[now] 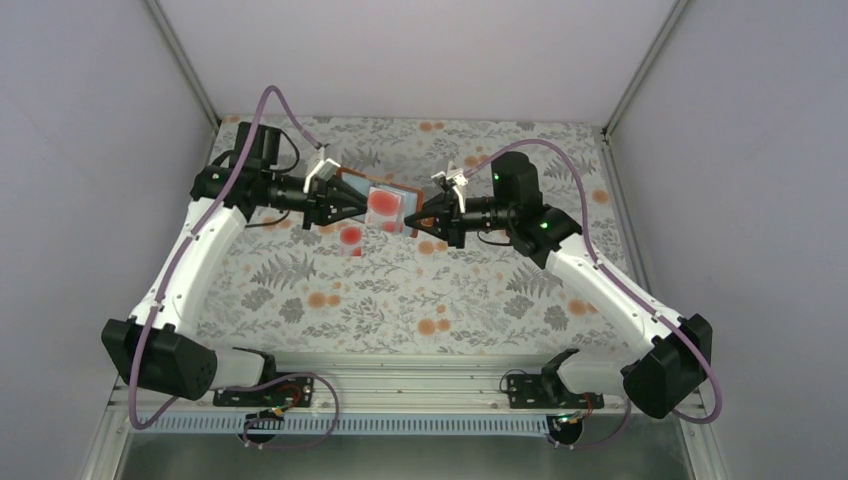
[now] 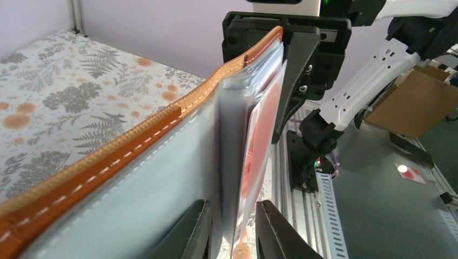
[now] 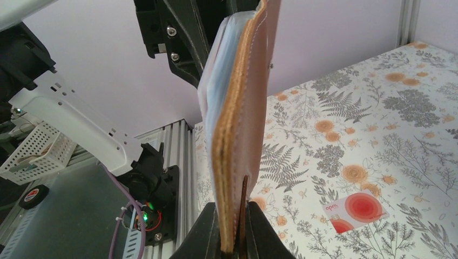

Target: Take the credit cards out of the card holder

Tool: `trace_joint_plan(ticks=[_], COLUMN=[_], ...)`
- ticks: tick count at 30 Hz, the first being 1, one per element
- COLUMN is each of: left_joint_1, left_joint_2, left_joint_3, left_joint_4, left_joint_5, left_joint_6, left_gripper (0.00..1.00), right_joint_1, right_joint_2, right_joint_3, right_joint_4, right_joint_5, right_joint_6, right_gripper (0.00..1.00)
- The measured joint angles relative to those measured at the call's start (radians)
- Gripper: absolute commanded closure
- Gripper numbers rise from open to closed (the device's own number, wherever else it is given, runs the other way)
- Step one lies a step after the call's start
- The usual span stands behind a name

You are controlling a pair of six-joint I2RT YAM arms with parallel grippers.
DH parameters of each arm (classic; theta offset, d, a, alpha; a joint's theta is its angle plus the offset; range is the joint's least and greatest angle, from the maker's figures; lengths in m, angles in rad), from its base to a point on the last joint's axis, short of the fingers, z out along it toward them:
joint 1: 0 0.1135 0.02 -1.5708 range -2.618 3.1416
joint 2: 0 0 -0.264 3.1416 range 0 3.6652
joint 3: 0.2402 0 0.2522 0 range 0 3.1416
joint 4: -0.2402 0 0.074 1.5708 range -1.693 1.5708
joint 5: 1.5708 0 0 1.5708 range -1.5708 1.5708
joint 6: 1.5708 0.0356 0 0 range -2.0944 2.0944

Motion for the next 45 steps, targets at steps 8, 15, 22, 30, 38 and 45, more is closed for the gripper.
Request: trace_joint_plan(ticks=[8,15,22,30,38,45], left_joint_1=[-0.052,-0.072,-0.048,-0.032,-0.031,-0.032], left_joint_2=[0.0,0.001,0.004,0.006,0.006,0.006], left_joint_3=[-0.022,-0.02,-0.009,-0.039,-0.058,-0.062], left_joint_4=[0.056,0.048,-0.016,0.044,0.098,0.109], left_joint_5=[0.016,0.015,0.041,0.054,0.062,0.061], left_joint_6=[-0.029,-0.007,0.04,-0.026,-0.08,-0.084], left_gripper=[0.72,0.98,0.98,0.98,0.98,0.98], right_joint_1=[-0.005,-0.005,-0.004,0.0,0.01,0.022], right_joint_2=[0.0,0.0,0.0,0.002,0.028,0.078], right_joint_3=[0.0,0.0,0.0,0.001,-0.002,-0.001], right_joint_4=[-0.011,-0.018,-0.018,-0.01,0.068,0.114], right_joint_5=[-0.013,-0.036,-0.036,-0.078,-0.051,-0.024], right_joint_6=[0.0,-0.009,-0.019,-0.003,0.064,0.106], right_gripper=[0.96,0.96,0.93,0.62,0.73,0.91])
